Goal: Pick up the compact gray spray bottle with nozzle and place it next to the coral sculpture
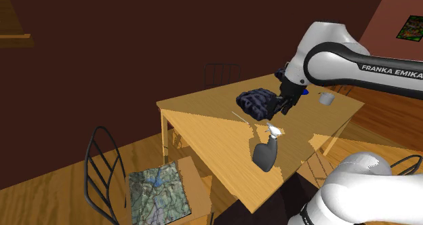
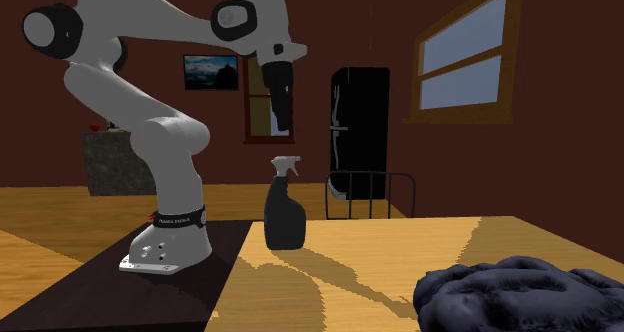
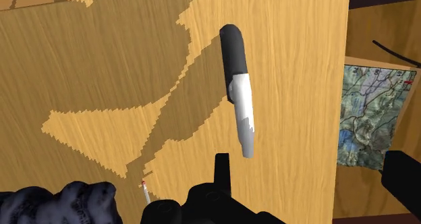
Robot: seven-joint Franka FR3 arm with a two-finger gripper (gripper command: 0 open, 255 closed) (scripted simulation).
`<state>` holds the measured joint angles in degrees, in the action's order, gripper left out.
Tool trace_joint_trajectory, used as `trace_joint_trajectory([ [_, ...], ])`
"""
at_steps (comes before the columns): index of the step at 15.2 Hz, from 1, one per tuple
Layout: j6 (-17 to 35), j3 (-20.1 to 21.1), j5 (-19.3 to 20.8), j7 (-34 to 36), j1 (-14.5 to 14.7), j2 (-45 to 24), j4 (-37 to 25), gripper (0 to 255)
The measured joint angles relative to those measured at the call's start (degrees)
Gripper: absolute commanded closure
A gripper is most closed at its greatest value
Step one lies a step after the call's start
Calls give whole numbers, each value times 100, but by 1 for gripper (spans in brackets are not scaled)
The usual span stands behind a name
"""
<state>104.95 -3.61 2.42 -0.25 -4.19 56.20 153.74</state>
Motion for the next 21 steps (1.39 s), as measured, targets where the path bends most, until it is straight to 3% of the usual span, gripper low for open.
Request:
trace_joint_trajectory([
  [6, 644, -278, 343, -239, -286, 498, 1048, 0],
  [13, 1310, -347, 422, -240, -325, 295, 1511, 0],
  [19, 1373, -355, 430, -243, -330, 274, 1546, 0],
  [20, 1373, -355, 430, -243, -330, 274, 1546, 255],
  [21, 1373, -355, 430, -243, -330, 274, 1546, 255],
])
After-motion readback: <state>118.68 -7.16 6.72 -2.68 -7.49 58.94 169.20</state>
